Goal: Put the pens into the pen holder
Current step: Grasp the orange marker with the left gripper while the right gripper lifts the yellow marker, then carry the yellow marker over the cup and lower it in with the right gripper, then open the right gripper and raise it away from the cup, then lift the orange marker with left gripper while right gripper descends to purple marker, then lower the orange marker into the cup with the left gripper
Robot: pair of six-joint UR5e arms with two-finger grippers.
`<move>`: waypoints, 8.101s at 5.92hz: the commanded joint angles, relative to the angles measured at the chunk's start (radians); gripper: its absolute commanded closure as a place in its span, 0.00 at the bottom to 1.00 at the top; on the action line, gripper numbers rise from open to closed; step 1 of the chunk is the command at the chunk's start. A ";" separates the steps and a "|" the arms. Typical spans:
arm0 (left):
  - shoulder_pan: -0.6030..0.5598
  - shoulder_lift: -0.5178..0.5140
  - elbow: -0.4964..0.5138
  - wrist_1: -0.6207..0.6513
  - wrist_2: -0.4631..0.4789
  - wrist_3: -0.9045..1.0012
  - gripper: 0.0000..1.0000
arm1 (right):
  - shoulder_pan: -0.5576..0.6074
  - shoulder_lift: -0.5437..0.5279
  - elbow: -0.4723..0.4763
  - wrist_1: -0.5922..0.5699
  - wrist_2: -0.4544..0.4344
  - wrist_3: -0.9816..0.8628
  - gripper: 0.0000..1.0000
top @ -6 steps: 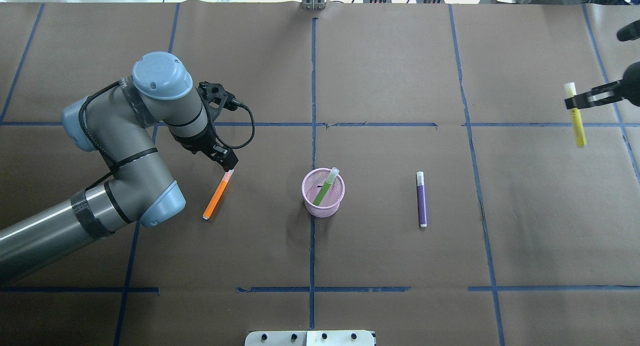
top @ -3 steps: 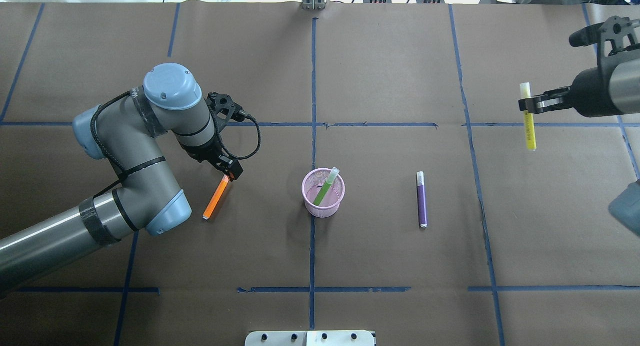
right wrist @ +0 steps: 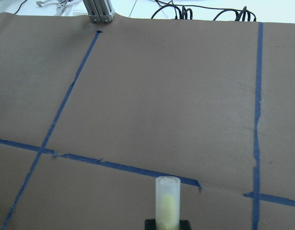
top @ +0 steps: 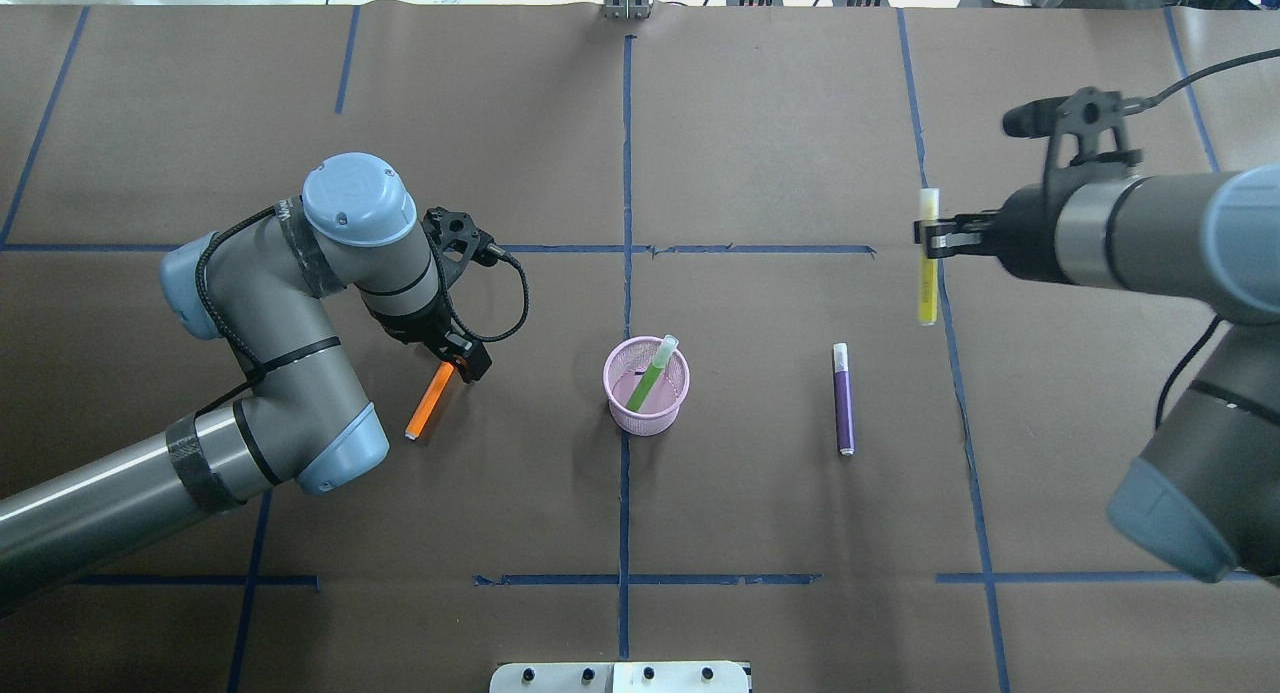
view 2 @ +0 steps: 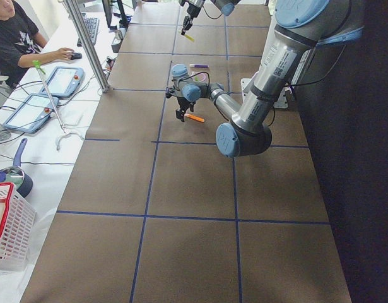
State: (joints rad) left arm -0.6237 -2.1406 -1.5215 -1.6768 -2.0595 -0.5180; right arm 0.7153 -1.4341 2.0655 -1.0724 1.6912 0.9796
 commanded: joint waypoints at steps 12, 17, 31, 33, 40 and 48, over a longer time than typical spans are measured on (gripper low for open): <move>0.009 0.005 -0.045 0.000 0.018 -0.002 0.00 | -0.375 0.425 -0.149 -0.231 -0.510 0.138 0.99; 0.009 0.007 -0.040 0.000 0.018 0.001 0.00 | -0.448 0.422 -0.223 -0.225 -0.574 0.212 0.99; 0.006 0.010 -0.042 0.000 0.016 0.004 0.97 | 0.053 0.413 -0.087 -0.468 0.202 -0.049 0.00; -0.068 0.010 -0.106 0.000 0.016 0.001 1.00 | 0.067 0.344 -0.096 -0.553 0.249 -0.101 0.00; -0.126 -0.053 -0.267 -0.277 0.178 -0.434 1.00 | -0.034 0.320 -0.314 -0.566 0.358 -0.006 0.00; -0.016 -0.076 -0.273 -0.368 0.382 -0.585 1.00 | -0.060 0.328 -0.459 -0.422 0.398 0.056 0.00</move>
State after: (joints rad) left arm -0.6719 -2.2157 -1.7948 -2.0231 -1.7292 -1.0906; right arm 0.6638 -1.1048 1.6056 -1.5035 2.0881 1.0269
